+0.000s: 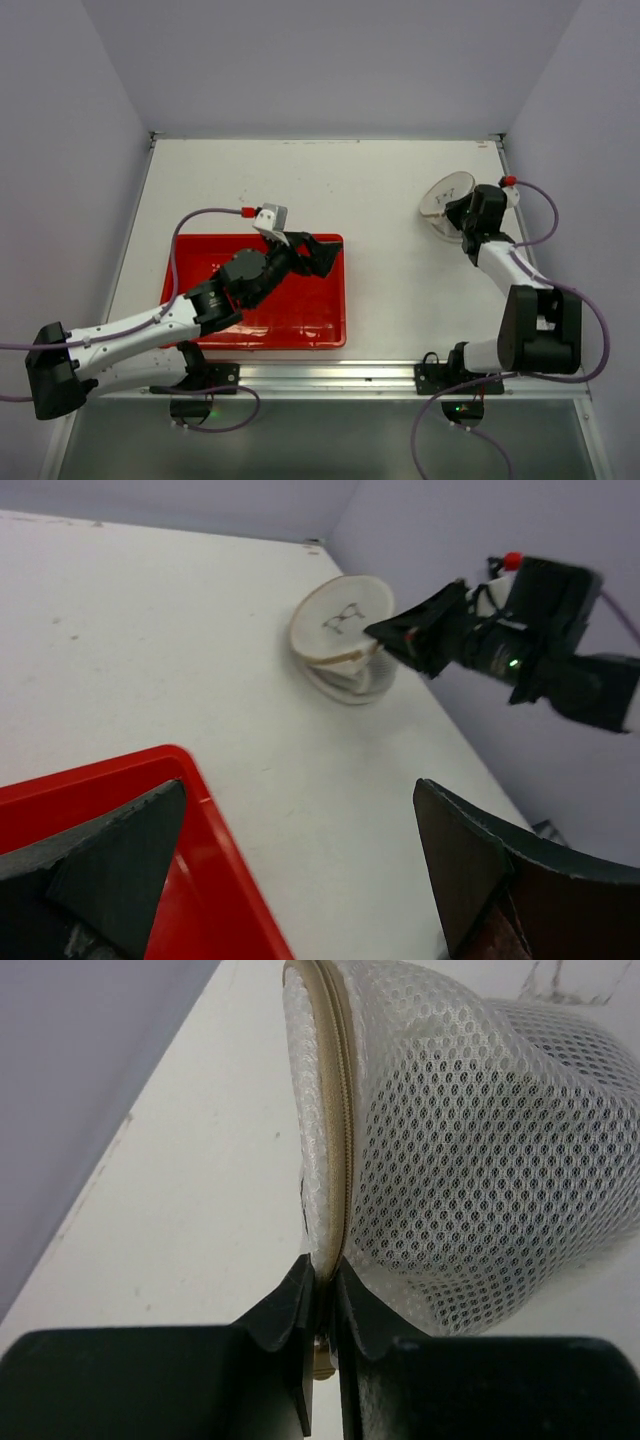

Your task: Unzip the laundry bag and remove the bra

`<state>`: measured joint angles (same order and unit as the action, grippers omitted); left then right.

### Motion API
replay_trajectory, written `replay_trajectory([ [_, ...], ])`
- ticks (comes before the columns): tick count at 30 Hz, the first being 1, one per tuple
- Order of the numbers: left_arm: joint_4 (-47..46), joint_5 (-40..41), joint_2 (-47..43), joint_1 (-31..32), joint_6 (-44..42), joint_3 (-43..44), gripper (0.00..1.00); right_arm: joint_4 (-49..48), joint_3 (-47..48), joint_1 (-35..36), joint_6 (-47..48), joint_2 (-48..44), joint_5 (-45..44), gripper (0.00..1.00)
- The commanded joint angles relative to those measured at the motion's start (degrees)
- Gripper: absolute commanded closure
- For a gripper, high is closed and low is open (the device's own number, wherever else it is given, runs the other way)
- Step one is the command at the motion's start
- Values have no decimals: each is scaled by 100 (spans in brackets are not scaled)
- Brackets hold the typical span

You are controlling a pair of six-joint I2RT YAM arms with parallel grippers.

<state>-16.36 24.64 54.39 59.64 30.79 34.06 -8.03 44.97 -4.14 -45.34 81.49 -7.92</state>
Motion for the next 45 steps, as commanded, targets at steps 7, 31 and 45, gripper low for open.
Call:
replay_trajectory([
  [7,110,-1513,906,-267,2000,1138,2,-1999,-1288,54,-1758,-1161,1785,94],
  [31,-1317,-2605,4114,-611,3689,2789,4,-3494,-2791,370,-3086,-2823,2260,98],
  [45,-1677,-3167,4580,-971,3891,2826,11,-4021,-3091,651,-2936,-2876,2339,100],
])
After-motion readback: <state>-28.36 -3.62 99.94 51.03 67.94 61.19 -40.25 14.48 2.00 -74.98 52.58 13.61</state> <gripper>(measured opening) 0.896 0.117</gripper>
